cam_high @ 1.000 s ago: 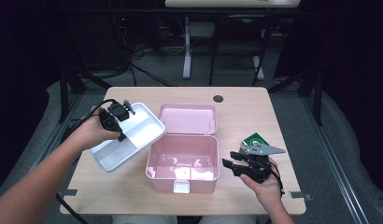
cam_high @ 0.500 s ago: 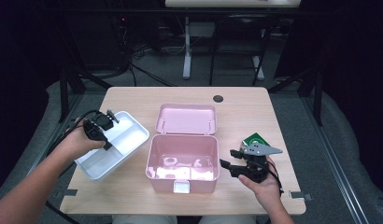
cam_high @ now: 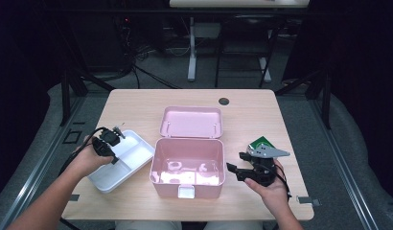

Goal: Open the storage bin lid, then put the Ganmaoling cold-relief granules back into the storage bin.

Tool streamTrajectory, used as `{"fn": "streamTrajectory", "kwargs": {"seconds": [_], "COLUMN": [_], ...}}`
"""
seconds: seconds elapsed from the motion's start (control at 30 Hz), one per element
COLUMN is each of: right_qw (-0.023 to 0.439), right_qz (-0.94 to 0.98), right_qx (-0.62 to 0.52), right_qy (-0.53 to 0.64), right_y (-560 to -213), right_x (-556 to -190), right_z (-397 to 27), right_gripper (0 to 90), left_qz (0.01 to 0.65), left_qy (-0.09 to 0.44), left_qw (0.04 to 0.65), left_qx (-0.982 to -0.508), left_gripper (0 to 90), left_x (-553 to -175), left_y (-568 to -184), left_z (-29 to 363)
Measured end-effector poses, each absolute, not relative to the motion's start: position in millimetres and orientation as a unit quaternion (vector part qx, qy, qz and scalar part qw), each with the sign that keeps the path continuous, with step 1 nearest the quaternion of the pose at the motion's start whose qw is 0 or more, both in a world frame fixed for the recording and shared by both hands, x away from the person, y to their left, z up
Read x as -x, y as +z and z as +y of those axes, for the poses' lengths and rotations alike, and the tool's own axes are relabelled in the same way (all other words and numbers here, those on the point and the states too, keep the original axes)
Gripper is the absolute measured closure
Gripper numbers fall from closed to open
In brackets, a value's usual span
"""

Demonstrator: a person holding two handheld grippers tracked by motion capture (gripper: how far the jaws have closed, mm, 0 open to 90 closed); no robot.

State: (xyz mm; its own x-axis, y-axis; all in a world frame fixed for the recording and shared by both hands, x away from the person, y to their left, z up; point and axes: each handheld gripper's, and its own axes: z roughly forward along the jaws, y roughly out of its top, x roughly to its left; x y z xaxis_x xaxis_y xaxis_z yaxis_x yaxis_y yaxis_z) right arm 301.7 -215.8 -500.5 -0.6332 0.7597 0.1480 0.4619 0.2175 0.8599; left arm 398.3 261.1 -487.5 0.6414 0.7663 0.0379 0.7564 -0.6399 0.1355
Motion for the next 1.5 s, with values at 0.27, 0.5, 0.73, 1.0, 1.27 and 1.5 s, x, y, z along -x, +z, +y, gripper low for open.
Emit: {"fn": "streamTrajectory", "kwargs": {"seconds": [0.27, 0.5, 0.73, 1.0, 1.27, 1.5], "right_qw": [0.152, 0.147, 0.145, 0.148, 0.133, 0.118], "right_qz": [0.775, 0.783, 0.805, 0.833, 0.858, 0.869], "right_qx": [-0.397, -0.397, -0.391, -0.382, -0.390, -0.404], "right_qy": [0.468, 0.456, 0.423, 0.371, 0.306, 0.259], "right_y": [-499, -498, -490, -476, -466, -456], "right_x": [-304, -304, -308, -316, -334, -349], "right_z": [-215, -216, -213, -208, -208, -215], "right_gripper": [31.0, 30.4, 28.6, 28.0, 24.2, 22.3], "left_qz": [0.431, 0.440, 0.454, 0.466, 0.463, 0.444], "left_qy": [0.058, 0.042, 0.057, 0.057, 0.072, 0.078], "left_qw": [0.079, 0.093, 0.137, 0.199, 0.193, 0.170], "left_qx": [-0.897, -0.892, -0.879, -0.860, -0.862, -0.876], "left_gripper": [90.0, 89.7, 75.4, 59.6, 56.2, 56.1], "left_x": [-398, -397, -392, -381, -376, -372], "left_y": [-490, -501, -505, -504, -500, -502], "left_z": [263, 267, 273, 274, 274, 270]}}
